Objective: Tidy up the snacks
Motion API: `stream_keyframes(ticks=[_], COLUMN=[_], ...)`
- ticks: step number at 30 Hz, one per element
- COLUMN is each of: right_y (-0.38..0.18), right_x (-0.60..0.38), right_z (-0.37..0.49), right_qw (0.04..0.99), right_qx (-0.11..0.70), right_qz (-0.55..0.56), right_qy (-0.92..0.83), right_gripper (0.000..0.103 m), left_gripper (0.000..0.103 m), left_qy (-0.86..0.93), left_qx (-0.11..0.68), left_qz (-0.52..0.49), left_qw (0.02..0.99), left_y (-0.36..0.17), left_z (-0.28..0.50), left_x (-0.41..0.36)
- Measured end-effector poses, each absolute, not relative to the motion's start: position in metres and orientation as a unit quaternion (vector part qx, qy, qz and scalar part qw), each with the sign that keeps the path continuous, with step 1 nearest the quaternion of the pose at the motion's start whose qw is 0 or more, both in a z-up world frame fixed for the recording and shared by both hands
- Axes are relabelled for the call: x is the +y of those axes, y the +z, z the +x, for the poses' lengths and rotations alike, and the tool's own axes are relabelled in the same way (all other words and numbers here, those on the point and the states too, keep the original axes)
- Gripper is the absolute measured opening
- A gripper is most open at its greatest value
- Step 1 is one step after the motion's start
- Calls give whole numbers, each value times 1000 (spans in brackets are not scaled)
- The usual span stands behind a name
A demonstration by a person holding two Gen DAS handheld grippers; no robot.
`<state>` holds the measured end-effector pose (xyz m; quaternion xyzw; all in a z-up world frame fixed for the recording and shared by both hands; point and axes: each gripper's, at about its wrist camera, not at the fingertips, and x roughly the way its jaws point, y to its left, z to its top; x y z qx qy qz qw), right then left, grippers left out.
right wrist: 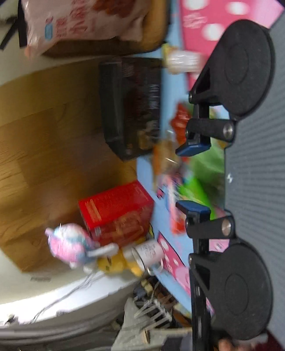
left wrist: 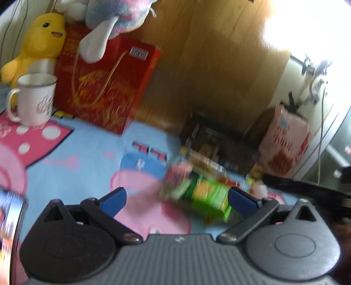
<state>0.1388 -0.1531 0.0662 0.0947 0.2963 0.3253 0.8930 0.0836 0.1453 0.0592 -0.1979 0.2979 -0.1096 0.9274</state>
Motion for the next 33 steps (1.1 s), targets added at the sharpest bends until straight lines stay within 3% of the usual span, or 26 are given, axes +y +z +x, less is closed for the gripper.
stream_keyframes(ticks=[4,8,10,12,14,15,16,18,21,26,30,33], right_y=[49,37,35,29,20,13,7,5,13,57,91,91], right_x=[-137,-141,-142,-141,-135,-132,-130,-128,-130,-143,-158,-168], right_z=[197,225,238,245,259,265,270,271,258,225,243,280], right_qw=[869,836,818,801,782,772,764,774,784,818,856,873], right_qx=[363,419,446,471,495,503,508,495,471,395,328,317], right_qz=[135,205,221,234,248,262,273,270,261,215,203,200], right_qy=[308,290,287,288,286,287,288,290,310,359,344,313], right_gripper=[52,55,55,56,56,56,55,45,38,37,37,37], left_gripper=[96,83,71,67,55,40,37,35,31,30,30,31], left_qy=[-146,-182,-194,-200,-205,-212,-215,-211,-228,-255,-257,-244], left_qx=[304,373,405,433,456,468,474,464,448,395,357,371], left_qz=[-197,-213,-223,-229,-239,-245,-248,-240,-264,-247,-232,-229], left_qw=[920,884,865,848,832,822,817,826,823,847,867,866], left_y=[76,68,57,41,24,15,10,8,15,61,89,83], left_z=[140,221,247,268,281,286,287,282,258,234,271,315], left_x=[144,137,133,128,123,120,117,117,125,112,82,58])
